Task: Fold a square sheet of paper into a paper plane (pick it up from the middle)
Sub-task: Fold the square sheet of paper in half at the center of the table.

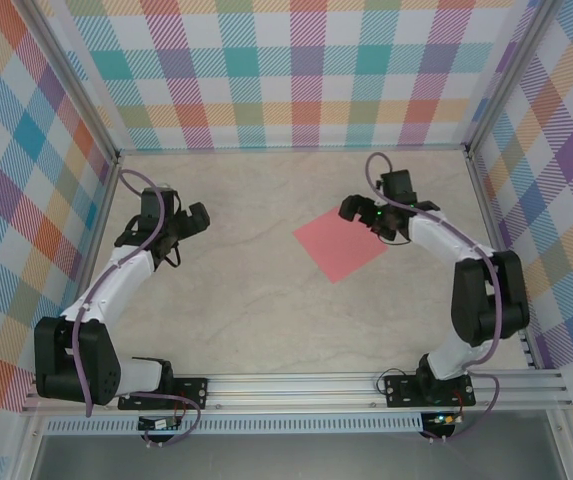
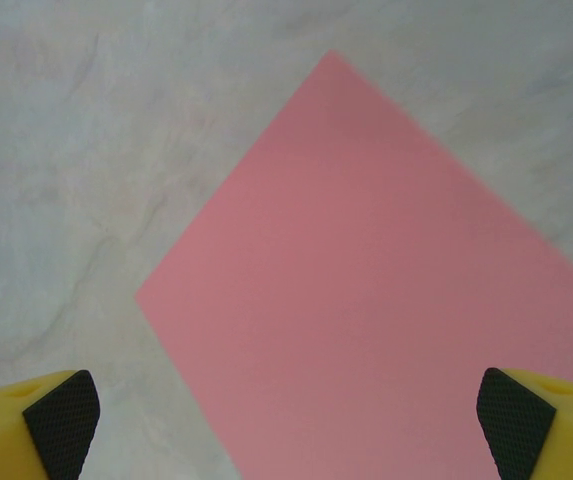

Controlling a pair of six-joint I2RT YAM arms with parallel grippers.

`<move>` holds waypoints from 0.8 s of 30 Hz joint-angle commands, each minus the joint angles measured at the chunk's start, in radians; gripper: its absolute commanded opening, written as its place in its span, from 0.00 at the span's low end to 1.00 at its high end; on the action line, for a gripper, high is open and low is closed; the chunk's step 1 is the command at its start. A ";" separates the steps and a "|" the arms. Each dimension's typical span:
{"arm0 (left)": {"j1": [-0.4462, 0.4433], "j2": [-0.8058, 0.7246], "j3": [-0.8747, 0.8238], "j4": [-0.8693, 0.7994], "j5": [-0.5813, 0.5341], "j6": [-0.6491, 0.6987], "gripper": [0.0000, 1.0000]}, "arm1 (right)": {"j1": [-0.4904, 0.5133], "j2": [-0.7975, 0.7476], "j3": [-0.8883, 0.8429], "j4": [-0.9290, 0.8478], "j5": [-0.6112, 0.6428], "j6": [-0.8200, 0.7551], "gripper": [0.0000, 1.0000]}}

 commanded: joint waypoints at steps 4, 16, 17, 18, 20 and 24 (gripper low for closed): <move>0.012 0.023 0.028 -0.058 0.097 -0.026 1.00 | 0.085 0.172 0.162 -0.128 0.001 0.070 1.00; 0.011 0.059 0.032 -0.069 0.105 -0.028 1.00 | 0.126 0.465 0.499 -0.322 0.156 0.104 1.00; 0.011 0.061 0.032 -0.069 0.112 -0.031 1.00 | 0.125 0.480 0.515 -0.344 0.176 0.110 1.00; 0.009 0.065 0.034 -0.071 0.114 -0.033 1.00 | 0.125 0.493 0.527 -0.362 0.187 0.115 1.00; 0.009 0.070 0.037 -0.076 0.120 -0.036 1.00 | 0.125 0.507 0.525 -0.388 0.195 0.128 1.00; 0.008 0.069 0.043 -0.095 0.107 -0.051 1.00 | 0.124 0.487 0.443 -0.420 0.196 0.180 1.00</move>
